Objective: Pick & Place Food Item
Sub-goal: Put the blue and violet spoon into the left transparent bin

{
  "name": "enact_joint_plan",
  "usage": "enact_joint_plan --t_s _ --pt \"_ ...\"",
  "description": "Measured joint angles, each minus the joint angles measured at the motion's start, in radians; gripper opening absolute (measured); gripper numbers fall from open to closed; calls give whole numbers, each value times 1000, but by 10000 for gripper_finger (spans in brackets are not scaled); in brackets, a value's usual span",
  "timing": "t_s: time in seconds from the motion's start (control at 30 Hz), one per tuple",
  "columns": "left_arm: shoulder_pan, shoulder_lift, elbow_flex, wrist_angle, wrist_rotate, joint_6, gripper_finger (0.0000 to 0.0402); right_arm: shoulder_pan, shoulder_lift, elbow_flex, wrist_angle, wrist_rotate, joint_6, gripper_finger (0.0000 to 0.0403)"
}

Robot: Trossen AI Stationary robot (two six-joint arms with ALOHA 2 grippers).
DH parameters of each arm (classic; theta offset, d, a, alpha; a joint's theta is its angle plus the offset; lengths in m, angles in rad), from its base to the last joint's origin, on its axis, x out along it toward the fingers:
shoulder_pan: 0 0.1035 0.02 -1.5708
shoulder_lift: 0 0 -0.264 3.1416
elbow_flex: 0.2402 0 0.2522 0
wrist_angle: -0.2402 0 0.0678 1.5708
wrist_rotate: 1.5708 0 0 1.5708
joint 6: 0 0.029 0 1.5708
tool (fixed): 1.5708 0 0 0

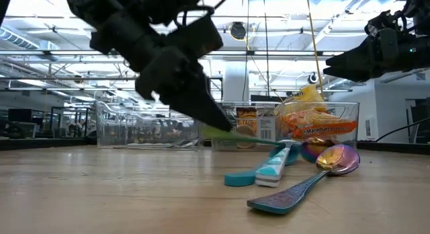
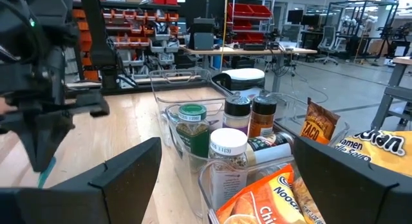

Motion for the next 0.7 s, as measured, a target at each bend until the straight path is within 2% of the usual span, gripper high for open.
enact_joint_plan --t_s 0.33,0.5,0.6,0.7 --pt "-18 -72 1 -141 -72 -7 1 0 0 0 0 0 0 348" --pt "-12 -53 -2 -164 -12 -22 2 0 0 0 0 0 0 348" --pt "-20 -33 -2 -97 -14 -61 20 0 0 0 0 0 0 348" --pt "-26 -14 -1 -12 20 -54 62 0 0 0 -2 0 0 348"
